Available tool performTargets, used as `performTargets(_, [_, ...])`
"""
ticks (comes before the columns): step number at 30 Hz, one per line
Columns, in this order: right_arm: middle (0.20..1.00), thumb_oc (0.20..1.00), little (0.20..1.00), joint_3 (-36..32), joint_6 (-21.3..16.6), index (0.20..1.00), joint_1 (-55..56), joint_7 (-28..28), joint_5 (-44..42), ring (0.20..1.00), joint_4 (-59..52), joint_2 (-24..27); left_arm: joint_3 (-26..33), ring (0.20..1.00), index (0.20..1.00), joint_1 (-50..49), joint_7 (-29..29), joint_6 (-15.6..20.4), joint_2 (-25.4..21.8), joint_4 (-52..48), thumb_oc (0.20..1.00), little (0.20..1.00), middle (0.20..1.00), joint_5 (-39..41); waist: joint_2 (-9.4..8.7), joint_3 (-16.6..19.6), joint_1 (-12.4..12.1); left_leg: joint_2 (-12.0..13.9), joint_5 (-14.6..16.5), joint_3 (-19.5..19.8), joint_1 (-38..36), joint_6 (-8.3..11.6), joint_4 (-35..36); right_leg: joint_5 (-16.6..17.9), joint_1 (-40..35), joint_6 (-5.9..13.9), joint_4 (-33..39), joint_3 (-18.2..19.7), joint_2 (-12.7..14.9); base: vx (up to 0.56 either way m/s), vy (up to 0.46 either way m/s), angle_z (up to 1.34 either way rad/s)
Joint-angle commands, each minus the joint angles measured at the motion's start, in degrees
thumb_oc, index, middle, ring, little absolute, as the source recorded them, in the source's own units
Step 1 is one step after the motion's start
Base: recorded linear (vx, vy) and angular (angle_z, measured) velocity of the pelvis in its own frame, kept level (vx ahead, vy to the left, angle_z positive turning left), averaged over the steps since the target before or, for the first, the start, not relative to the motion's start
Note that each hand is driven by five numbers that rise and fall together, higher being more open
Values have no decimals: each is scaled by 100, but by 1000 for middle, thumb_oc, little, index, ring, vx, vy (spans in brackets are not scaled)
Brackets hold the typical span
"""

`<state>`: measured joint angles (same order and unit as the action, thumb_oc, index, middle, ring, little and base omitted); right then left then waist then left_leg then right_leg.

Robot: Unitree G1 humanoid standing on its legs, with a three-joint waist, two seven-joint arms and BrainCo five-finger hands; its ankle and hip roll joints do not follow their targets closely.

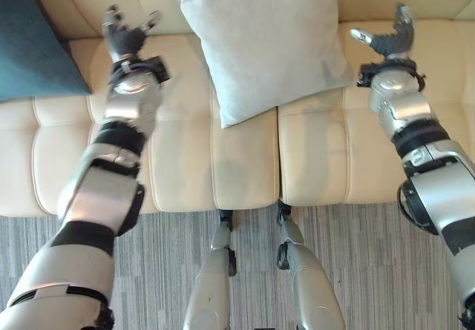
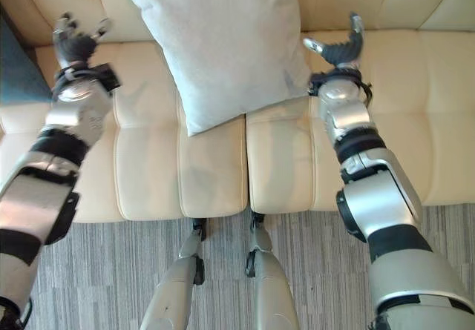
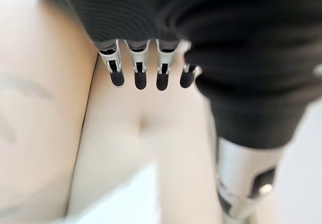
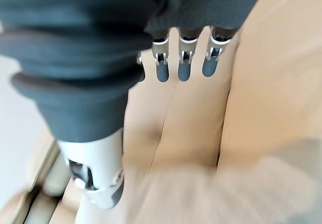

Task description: Pick up all the scattered cushions and arrange them neatly on the sofa.

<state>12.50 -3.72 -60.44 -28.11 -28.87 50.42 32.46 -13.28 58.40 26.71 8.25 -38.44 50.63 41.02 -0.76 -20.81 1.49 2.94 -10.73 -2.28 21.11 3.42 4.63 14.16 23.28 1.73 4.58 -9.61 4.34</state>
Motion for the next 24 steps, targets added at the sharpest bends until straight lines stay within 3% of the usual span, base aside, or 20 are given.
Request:
performTargets(1, [1000, 1000, 1000, 12, -331, 1000, 568, 190, -341, 1000, -49, 38, -143, 1000, 1000, -245, -283, 45, 47, 221, 1000, 1000, 1000, -703, -77, 355, -39, -183, 701, -62, -549, 78, 37, -979, -471, 545, -172, -72, 111, 53, 71, -5])
performTargets(4, [1000, 1000, 1000, -675, -478, 1000, 2535, 557, -330, 1000, -1193, -406, 389, 1000, 1000, -1993, -524, -7, 106, -609, 1000, 1000, 1000, -1317, -67, 557, -8, -208, 831, -121, -887, 34, 37, -989, -899, 559, 13, -107, 147, 44, 68, -5])
performTargets(5, [1000, 1000, 1000, -673, -467, 1000, 2589, 548, -318, 1000, -1231, -416, 401, 1000, 1000, -2050, -516, -18, 112, -647, 1000, 1000, 1000, -1329, -67, 575, -6, -208, 837, -123, -905, 34, 37, -988, -921, 561, 26, -106, 147, 44, 70, -7])
performTargets(6, [1000, 1000, 1000, -883, -453, 1000, 3397, 764, -120, 1000, -1606, -691, 668, 1000, 1000, -2965, -644, -53, 350, -1021, 1000, 1000, 1000, -1665, -62, 656, -1, -209, 916, -163, -1130, 4, 37, -1042, -1143, 581, 42, -115, 159, 19, 72, -7])
performTargets(9, [1000, 1000, 1000, -1145, -349, 1000, 4374, 1062, 269, 1000, -1966, -989, 997, 1000, 1000, -4145, -823, -87, 835, -1732, 1000, 1000, 1000, -1934, -36, 871, 7, -242, 966, -193, -1319, -54, 37, -1081, -1316, 608, 42, -103, 185, -2, 92, -11])
performTargets(18, [1000, 1000, 1000, -1387, -2, 1000, 5754, 1499, 1358, 1000, -1956, -1331, 1210, 1000, 1000, -5795, -1417, -291, 1933, -1901, 1000, 1000, 1000, -2012, -3, 1367, 20, -396, 1178, -258, -1934, -271, 37, -1060, -1879, 738, 42, -59, 296, -59, 120, -6])
performTargets(23, [1000, 1000, 1000, -1364, 75, 1000, 6066, 1481, 1432, 1000, -1822, -1665, 1049, 1000, 1000, -6055, -1393, -372, 2277, -1591, 1000, 1000, 1000, -2031, -21, 1254, 90, -472, 1235, -444, -2135, -382, 37, -768, -2017, 879, 42, -62, 381, -187, 117, -10])
performTargets(24, [1000, 1000, 1000, -1211, 64, 1000, 6015, 1563, 1274, 1000, -1554, -1747, 962, 1000, 1000, -6070, -1400, -389, 2254, -1502, 1000, 1000, 1000, -2111, 93, 1135, 80, -361, 1097, -543, -2075, -425, 37, -1251, -1865, 733, -847, -48, 305, -279, 34, -50])
